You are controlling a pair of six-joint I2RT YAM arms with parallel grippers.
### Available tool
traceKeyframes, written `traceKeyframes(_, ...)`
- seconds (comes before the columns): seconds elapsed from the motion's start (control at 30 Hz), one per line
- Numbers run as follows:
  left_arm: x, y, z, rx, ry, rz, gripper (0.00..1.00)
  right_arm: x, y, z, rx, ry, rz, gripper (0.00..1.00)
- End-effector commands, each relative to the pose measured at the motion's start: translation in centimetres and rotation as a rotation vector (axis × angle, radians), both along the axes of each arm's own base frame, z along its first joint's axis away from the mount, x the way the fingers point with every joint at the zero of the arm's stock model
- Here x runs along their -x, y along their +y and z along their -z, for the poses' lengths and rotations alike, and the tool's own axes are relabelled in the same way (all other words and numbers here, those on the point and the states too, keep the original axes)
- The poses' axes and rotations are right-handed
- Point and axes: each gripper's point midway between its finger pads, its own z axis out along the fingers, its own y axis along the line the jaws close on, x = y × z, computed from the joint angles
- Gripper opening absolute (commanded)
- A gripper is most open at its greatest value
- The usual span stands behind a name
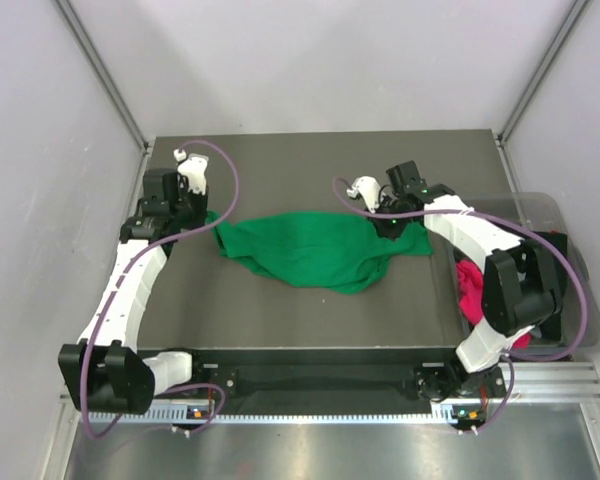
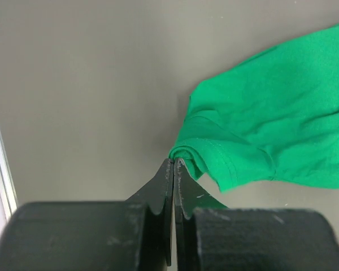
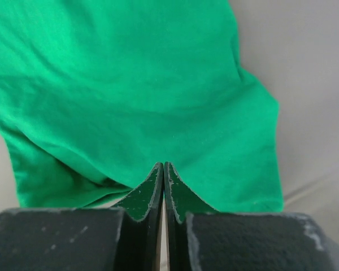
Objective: Fold and stack the t-shirts
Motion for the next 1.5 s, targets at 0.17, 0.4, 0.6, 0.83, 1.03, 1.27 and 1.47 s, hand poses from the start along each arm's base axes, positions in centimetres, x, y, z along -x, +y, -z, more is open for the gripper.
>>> traceKeyframes(0.17, 0.6, 0.1, -2.3, -0.014, -0.105, 0.007, 0.00, 1.8, 2.2, -5.9, -0.158, -0.130, -0.098, 0.34)
traceKeyframes(0.4, 1.8, 0.3, -2.5, -0.009, -0.129, -0.009, 0.00, 8.0, 0.8, -7.4, -0.150, -0.181, -0.307, 0.43)
traceKeyframes(0.6, 1.8, 0.4, -2.1, -0.003, -0.123, -0.017, 0.00, 12.4, 1.2, -6.1, -0.142, 0.019, -0.528, 0.44)
traceKeyframes(0.83, 1.7, 0.5, -1.8, -0.007, -0.120, -0.025, 0.00, 11.2, 2.1, -4.3, 0.152, -0.048, -0.783, 0.42)
traceKeyframes(1.03, 1.9, 1.2, -1.4, -0.033, -0.130, -0.046, 0.00, 11.1, 2.3, -2.4, 0.269, 0.003, -0.852, 0.41)
traceKeyframes(1.27, 1.8, 1.1, -1.2, -0.031, -0.135, -0.043, 0.00, 10.7, 2.0, -1.1, 0.300, 0.020, -0.827, 0.41)
traceKeyframes(1.47, 1.8, 0.9, -1.7, -0.020, -0.139, -0.038, 0.00, 9.7, 2.6, -0.3, 0.304, 0.004, -0.808, 0.41)
